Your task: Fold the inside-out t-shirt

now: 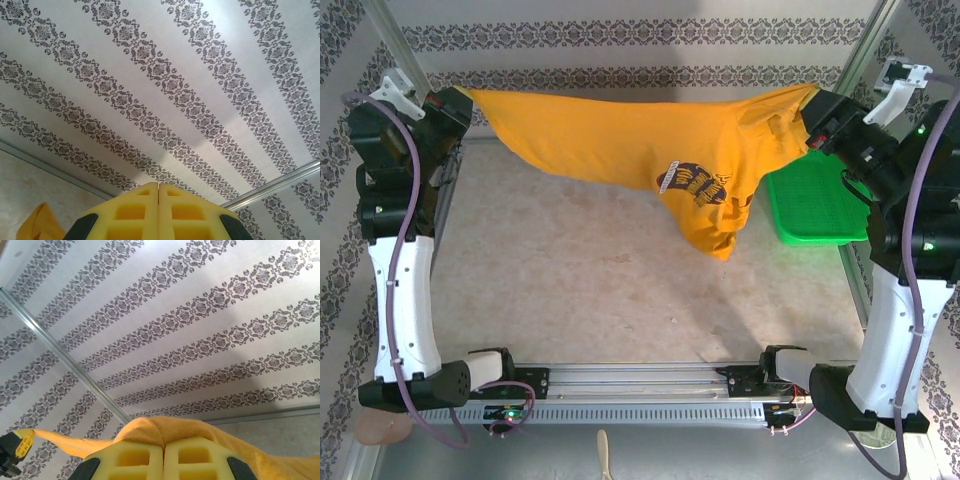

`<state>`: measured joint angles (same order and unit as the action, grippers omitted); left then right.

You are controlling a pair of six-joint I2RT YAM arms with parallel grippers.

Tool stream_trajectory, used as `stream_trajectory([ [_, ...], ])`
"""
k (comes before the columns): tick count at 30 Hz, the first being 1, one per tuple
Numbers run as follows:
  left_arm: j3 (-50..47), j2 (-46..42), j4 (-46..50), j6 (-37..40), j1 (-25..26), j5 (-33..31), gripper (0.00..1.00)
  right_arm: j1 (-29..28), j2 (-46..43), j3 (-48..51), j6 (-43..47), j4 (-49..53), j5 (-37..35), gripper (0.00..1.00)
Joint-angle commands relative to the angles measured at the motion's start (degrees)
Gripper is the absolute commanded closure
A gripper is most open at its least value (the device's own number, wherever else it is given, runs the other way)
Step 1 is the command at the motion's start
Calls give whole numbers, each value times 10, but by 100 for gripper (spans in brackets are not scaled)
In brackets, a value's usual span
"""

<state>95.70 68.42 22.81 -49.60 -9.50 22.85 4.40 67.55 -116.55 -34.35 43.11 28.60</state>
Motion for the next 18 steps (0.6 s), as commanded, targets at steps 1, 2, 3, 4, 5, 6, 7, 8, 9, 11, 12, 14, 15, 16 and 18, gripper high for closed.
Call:
stream_trajectory([
  [1,-33,-33,-16,-10,-11,7,100,9,-26,18,-8,-18,7,100],
  [2,-36,-42,-18,-14,-12,10,100,9,-39,19,-12,-18,6,100],
  [3,-34,-53,-17,-17,-12,10,100,10,-45,10,-13,-16,4,100],
  [4,-27,-58,-16,-22,-11,9,100,10,-46,-10,-15,-11,4,100],
  [5,-14,-64,-14,-25,-11,6,100,10,-44,-40,-15,-3,3,100],
  [6,1,-67,-12,-28,-12,3,100,10,-36,-77,-16,7,3,100],
  [7,19,-67,-9,-31,-12,-1,100,10,-28,-114,-16,16,2,100],
  [8,41,-66,-6,-33,-11,-6,100,10,-16,-156,-19,24,-1,100],
  [9,61,-63,-2,-35,-11,-14,100,10,-4,-197,-23,28,-3,100],
  [11,99,-50,8,-36,-12,-26,100,9,18,-249,-35,30,-7,100],
  [12,115,-38,15,-37,-12,-29,100,9,31,-267,-39,31,-5,100],
  [14,135,-11,23,-38,-12,-29,100,9,54,-280,-45,29,1,100],
  [15,137,4,25,-41,-11,-27,100,9,65,-274,-48,25,7,100],
  [16,134,17,21,-42,-11,-24,100,10,74,-264,-48,20,13,100],
  [18,117,51,3,-46,-11,-12,100,10,93,-227,-47,6,19,100],
])
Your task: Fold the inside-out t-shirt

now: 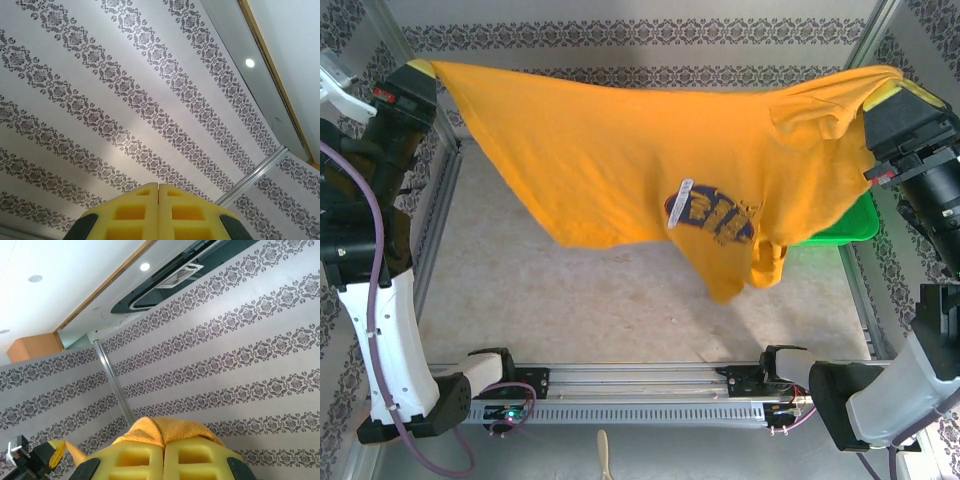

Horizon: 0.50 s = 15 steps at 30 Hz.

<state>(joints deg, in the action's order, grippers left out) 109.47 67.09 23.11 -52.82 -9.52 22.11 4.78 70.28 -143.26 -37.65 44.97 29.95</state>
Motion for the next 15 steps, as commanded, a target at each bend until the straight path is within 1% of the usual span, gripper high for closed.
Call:
stream_trajectory([
  [1,-30,79,-10,-14,-11,-1,100,6,75,57,-10,-18,5,100],
  [5,-71,153,-66,-13,-11,13,100,5,127,119,-6,-56,6,100],
  [8,-64,217,-98,-24,-11,24,100,2,196,106,-8,-70,16,100],
  [10,-38,262,-111,-34,-11,32,100,-3,243,76,-20,-82,23,100],
  [12,11,312,-113,-43,-11,38,100,-8,312,-6,-35,-78,35,100],
  [14,92,361,-88,-44,-12,44,100,-10,382,-111,-55,-64,45,100],
  [15,147,392,-65,-42,-11,48,100,-8,421,-178,-75,-58,53,100],
])
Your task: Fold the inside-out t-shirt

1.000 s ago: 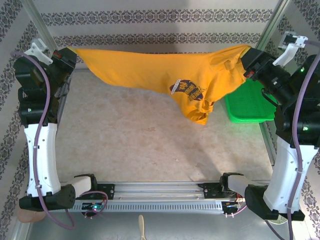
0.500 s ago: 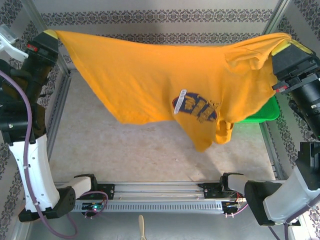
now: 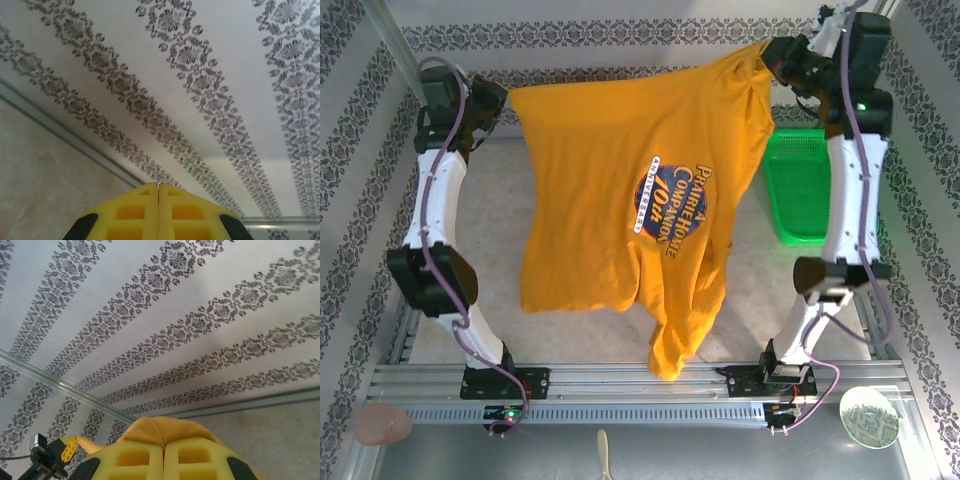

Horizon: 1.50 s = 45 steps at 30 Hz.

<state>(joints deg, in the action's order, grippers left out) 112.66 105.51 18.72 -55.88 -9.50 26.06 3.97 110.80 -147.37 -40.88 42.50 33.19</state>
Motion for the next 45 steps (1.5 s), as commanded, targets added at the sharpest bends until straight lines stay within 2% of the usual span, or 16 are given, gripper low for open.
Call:
stream_trajectory([
  [1,181,37,0,-13,-11,12,100,2,50,-192,-67,-36,28,100],
  [3,304,89,52,-16,-11,17,100,6,83,-244,-110,-61,36,100],
  [6,463,151,105,-28,-13,19,100,6,51,-200,-123,-107,34,100],
  [7,482,155,106,-36,-15,23,100,6,33,-174,-120,-119,31,100],
  [10,453,128,117,-21,-16,32,100,7,-24,-119,-88,-110,26,100],
  [12,390,92,125,9,-14,44,100,5,-62,-67,-56,-88,31,100],
  [14,280,36,110,36,-12,52,100,-6,-124,48,-10,-84,28,100],
  [18,-121,-148,-67,29,-13,44,100,-38,-301,429,18,-180,-1,100],
  [21,-362,-247,-126,38,-16,34,100,-71,-424,718,35,-227,-24,100],
  [24,-536,-319,-152,59,-16,26,100,-92,-529,968,20,-270,-49,100],
  [27,-644,-361,-138,85,-22,8,100,-113,-591,1131,4,-282,-71,100],
  [31,-720,-393,-111,114,-27,-12,100,-136,-642,1230,3,-253,-101,100],
  [34,-743,-411,-80,134,-32,-22,100,-144,-668,1268,-8,-239,-106,100],
  [40,-772,-472,-6,158,-34,-61,100,-160,-726,1304,-21,-190,-121,100],
  [45,-802,-534,38,156,-36,-81,100,-169,-785,1312,-33,-149,-107,100],
])
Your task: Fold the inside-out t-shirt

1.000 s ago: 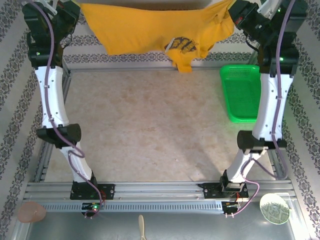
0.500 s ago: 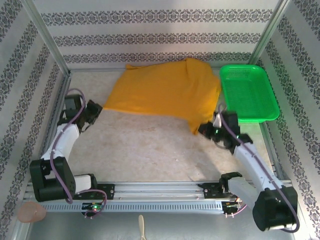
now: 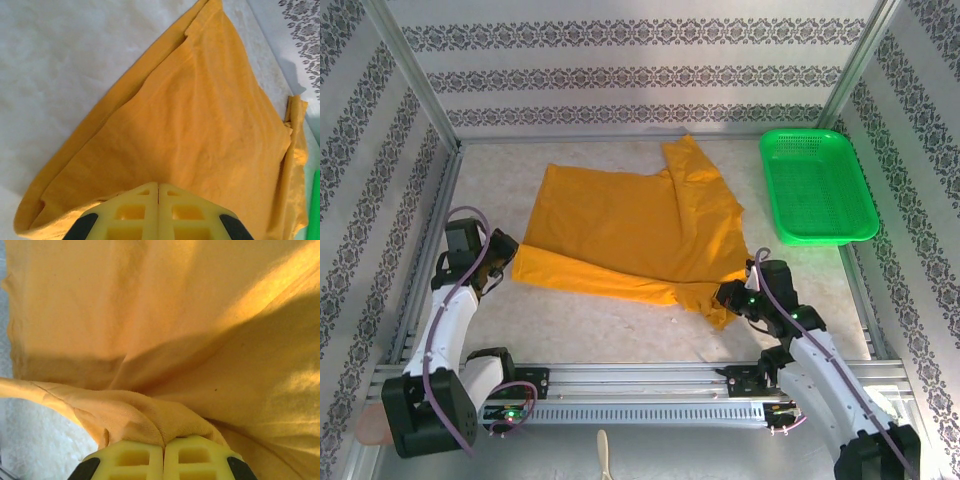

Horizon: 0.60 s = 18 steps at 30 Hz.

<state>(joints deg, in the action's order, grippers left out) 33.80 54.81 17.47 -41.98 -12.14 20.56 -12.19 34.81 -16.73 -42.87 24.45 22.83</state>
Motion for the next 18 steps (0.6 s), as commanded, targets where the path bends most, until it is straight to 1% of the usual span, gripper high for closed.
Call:
stream_trajectory([
  [1,-19,-42,59,16,-9,-27,100,-10,-39,4,-18,43,3,100],
  [3,-32,-75,77,13,-9,-27,100,-17,-65,2,-27,63,15,100],
  [4,-37,-96,90,9,-9,-29,100,-23,-77,0,-35,70,25,98],
  [5,-40,-112,100,7,-10,-29,100,-30,-87,-2,-42,79,30,88],
  [6,-43,-136,113,5,-10,-28,100,-39,-102,-9,-48,96,27,70],
  [7,-41,-158,127,4,-10,-30,100,-47,-116,-22,-51,117,16,56],
  [8,-36,-176,144,5,-10,-33,98,-52,-131,-26,-55,137,3,49],
  [9,-27,-196,161,7,-10,-40,87,-52,-144,-57,-56,153,-16,44],
  [10,-15,-212,181,12,-10,-51,73,-52,-150,-76,-56,167,-40,40],
  [12,13,-232,202,21,-10,-72,56,-47,-133,-111,-48,172,-74,36],
  [13,29,-231,207,26,-10,-80,49,-40,-109,-127,-39,161,-82,37],
  [16,82,-197,206,43,-11,-87,34,-13,-16,-183,6,133,-96,37],
  [18,108,-167,194,51,-12,-88,30,10,34,-218,27,109,-103,36],
])
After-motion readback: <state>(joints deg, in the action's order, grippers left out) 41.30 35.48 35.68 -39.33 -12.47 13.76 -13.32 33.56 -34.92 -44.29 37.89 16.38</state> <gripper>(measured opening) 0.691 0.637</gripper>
